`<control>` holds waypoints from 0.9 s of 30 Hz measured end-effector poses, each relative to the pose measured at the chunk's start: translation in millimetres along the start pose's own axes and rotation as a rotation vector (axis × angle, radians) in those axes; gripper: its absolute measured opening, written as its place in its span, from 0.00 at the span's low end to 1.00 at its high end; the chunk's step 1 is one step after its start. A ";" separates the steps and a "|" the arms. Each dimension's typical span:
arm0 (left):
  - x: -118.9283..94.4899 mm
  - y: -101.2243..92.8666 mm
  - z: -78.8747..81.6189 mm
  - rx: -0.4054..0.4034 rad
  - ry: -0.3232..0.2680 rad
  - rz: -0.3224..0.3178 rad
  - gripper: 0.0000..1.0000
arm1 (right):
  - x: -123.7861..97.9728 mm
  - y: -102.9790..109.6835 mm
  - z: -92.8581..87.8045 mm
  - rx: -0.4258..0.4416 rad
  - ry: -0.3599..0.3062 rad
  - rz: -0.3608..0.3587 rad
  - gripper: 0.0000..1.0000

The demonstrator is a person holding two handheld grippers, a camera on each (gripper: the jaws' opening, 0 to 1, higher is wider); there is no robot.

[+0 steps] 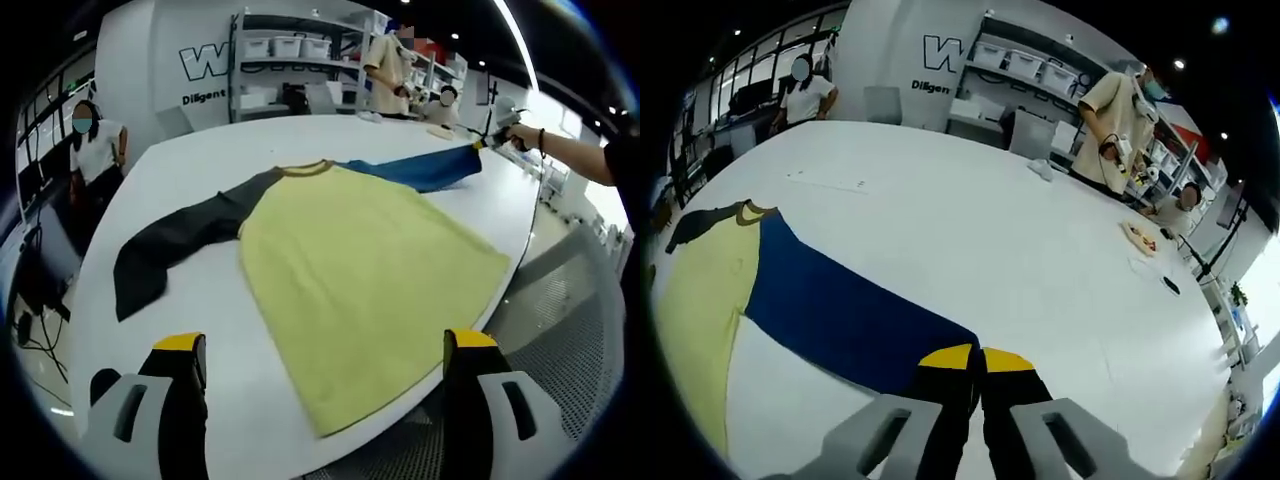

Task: Fold the garment on the visible template until the final outline fits inside the template.

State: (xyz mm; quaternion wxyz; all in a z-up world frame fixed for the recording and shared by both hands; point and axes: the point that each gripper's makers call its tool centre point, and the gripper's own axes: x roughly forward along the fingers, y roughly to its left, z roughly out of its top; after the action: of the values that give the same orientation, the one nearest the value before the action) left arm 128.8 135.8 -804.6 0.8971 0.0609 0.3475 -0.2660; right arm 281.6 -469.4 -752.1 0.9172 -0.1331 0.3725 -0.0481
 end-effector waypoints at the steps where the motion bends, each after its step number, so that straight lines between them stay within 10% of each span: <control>1: -0.1 0.5 -0.1 -0.002 0.000 0.001 0.96 | 2.7 -1.9 -0.7 -0.005 0.007 -0.002 0.00; 27: 3.6 -1.0 -5.8 0.005 0.034 0.003 0.96 | 88.0 -32.7 -37.1 0.081 0.118 0.013 0.00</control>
State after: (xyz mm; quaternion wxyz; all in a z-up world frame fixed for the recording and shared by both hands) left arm 127.1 135.1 -811.2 0.8911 0.0682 0.3622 -0.2647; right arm 319.4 -525.0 -827.4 0.8986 -0.0905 0.4245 -0.0650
